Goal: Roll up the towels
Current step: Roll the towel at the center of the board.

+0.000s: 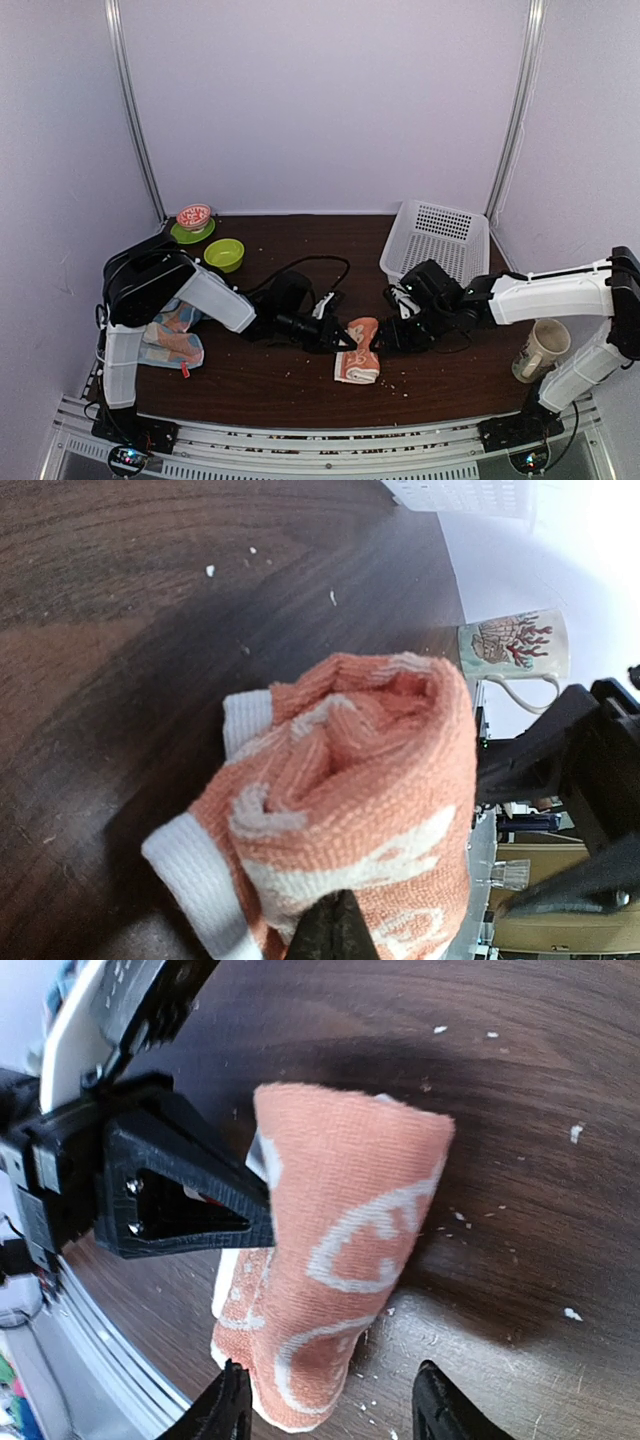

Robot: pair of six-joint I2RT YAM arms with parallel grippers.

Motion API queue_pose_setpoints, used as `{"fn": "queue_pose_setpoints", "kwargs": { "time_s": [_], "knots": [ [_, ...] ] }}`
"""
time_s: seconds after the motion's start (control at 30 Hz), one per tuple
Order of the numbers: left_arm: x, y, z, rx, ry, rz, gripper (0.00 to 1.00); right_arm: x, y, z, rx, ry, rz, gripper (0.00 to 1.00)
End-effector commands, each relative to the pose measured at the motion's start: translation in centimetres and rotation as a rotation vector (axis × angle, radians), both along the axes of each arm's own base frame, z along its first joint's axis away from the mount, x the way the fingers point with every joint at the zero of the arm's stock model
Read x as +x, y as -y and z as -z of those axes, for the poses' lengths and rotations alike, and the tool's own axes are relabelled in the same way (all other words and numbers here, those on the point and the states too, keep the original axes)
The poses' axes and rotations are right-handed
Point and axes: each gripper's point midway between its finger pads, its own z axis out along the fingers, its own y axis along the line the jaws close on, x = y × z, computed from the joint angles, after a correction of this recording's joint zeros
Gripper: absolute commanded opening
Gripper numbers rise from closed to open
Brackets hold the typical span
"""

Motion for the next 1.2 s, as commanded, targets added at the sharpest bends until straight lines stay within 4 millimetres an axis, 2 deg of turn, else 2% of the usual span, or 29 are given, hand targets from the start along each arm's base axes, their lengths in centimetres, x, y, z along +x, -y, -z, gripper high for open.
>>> {"fn": "queue_pose_setpoints", "kwargs": {
  "time_s": [0.0,0.1,0.23,0.43,0.6,0.83,1.0,1.1,1.17],
  "knots": [
    [0.3,-0.7,2.1,0.040,-0.030,-0.035,0.00,1.8,-0.4,-2.0,0.228,0.040,0.150,0.55],
    [0.3,-0.8,2.3,0.044,-0.035,-0.040,0.00,2.8,0.3,-1.7,0.314,0.041,0.245,0.56],
    [0.2,-0.9,2.3,0.042,-0.041,-0.044,0.00,3.4,-0.6,-1.3,0.419,0.006,0.258,0.56],
    [0.1,-1.2,2.0,0.038,-0.034,-0.048,0.00,3.9,-2.2,0.5,0.412,-0.048,0.237,0.56],
    [0.0,-1.3,1.9,0.039,-0.033,-0.044,0.00,3.3,-3.6,2.3,0.328,-0.091,0.189,0.54],
    [-0.2,-1.5,1.9,0.039,-0.032,-0.041,0.00,2.2,-5.3,3.5,0.280,-0.133,0.146,0.54],
    [-0.3,-1.7,2.1,0.055,-0.028,-0.039,0.00,2.0,-5.2,3.0,0.301,-0.126,0.155,0.58],
    [-0.3,-1.7,2.1,0.054,-0.029,-0.040,0.00,1.6,-4.8,3.8,0.241,-0.147,0.138,0.57],
    [-0.3,-1.8,1.9,0.051,-0.025,-0.042,0.00,1.2,-4.6,4.7,0.209,-0.175,0.136,0.53]
  ]
}}
